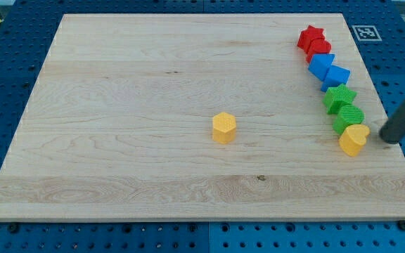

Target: Push the yellow heart to the right of the yellow hexagon

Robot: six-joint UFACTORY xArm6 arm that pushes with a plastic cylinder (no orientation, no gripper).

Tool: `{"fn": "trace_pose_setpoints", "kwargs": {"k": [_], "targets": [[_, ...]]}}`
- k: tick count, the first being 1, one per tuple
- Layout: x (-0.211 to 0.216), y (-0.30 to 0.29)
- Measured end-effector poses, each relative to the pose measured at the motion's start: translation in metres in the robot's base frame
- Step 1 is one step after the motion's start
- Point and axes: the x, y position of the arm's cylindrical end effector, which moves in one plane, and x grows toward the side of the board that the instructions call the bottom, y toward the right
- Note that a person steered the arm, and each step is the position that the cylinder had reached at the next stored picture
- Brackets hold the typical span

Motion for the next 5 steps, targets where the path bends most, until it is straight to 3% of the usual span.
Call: {"fn": "trace_pose_setpoints", "kwargs": {"k": [1, 5], "targets": [[0.0, -0.0332], [0.0085, -0.0332]]}}
